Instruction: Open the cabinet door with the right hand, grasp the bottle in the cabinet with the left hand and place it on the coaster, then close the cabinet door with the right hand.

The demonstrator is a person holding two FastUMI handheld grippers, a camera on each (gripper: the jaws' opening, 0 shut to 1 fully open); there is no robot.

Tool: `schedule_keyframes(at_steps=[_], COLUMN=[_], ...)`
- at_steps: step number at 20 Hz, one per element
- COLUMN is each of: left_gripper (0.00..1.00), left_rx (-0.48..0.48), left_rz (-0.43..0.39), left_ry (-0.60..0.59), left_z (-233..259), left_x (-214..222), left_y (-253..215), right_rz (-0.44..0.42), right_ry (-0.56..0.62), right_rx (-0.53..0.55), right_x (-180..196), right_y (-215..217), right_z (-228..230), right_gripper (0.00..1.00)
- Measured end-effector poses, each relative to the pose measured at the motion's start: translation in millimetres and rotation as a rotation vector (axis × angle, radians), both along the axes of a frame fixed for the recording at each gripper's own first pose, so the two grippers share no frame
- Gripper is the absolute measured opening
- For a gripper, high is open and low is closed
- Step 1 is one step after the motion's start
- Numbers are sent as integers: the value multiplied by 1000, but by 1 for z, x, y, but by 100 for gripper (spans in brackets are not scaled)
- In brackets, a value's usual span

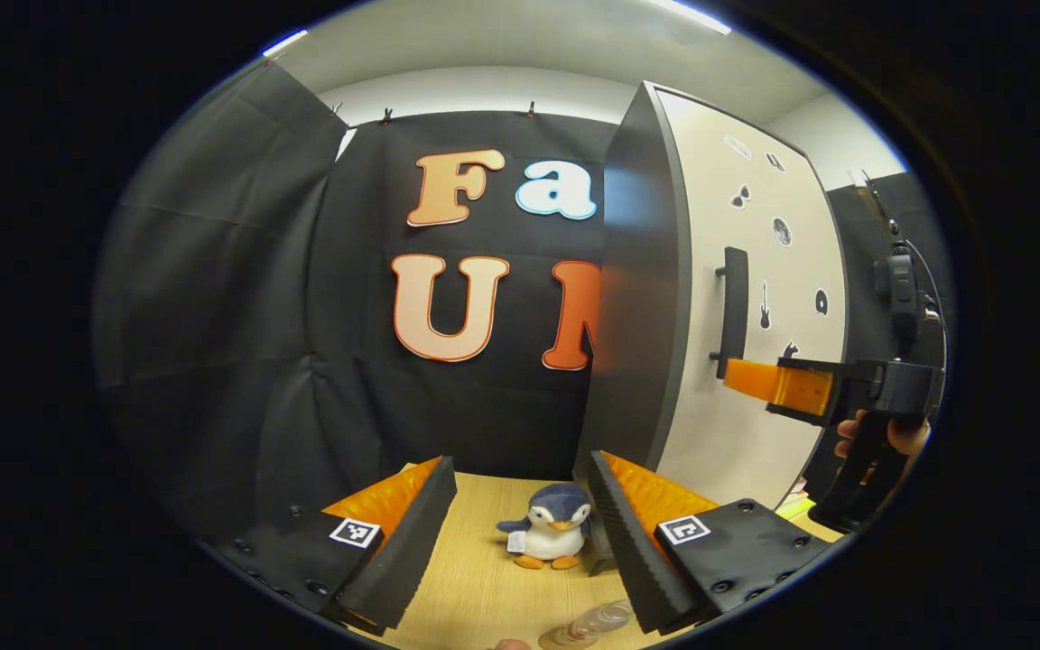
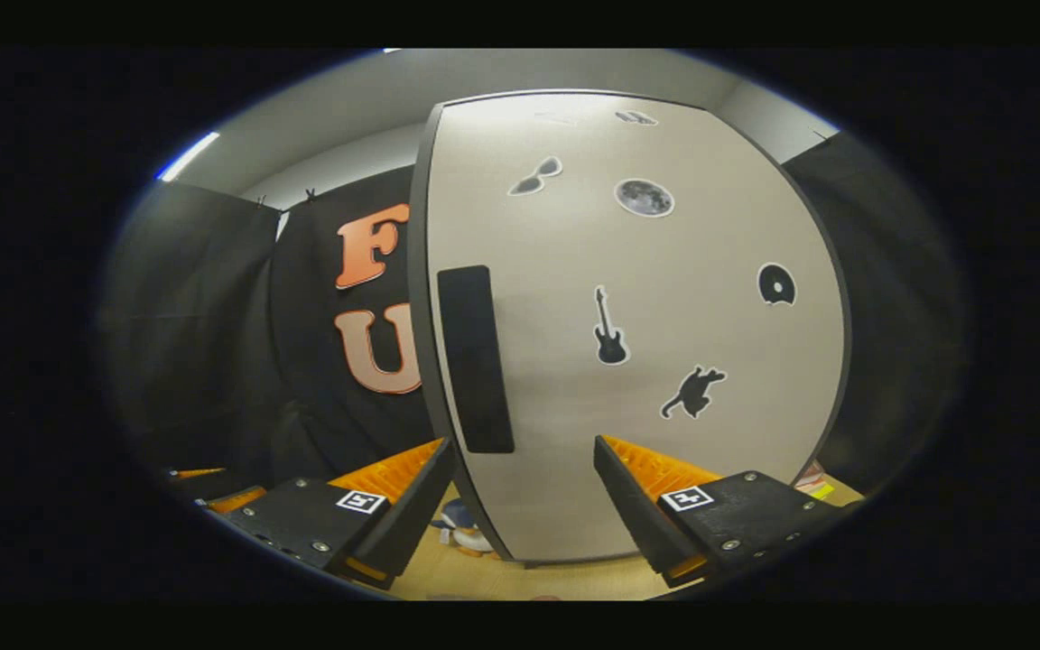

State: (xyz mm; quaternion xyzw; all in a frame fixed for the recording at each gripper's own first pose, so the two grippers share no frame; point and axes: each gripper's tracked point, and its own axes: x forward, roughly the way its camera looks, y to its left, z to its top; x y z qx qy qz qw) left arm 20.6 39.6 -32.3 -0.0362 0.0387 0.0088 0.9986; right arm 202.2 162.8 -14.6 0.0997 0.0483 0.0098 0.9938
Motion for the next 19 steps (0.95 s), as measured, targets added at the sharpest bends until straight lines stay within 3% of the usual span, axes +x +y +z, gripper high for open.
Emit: schedule_keyframes(at_steps=[11, 19], left_gripper=[96, 96], left_rx=[42, 66], left_rz=[78, 53], left_ry=[-48, -36], left_z=[23, 31], left_x=[-47, -60], left_y=[-8, -5], right_rz=[2, -85], right_ry=[-9, -23], right_rx=[-144, -190], right_x=[-125, -170], right_y=[-47, -65], right_z=[9, 23], right_gripper=[95, 95])
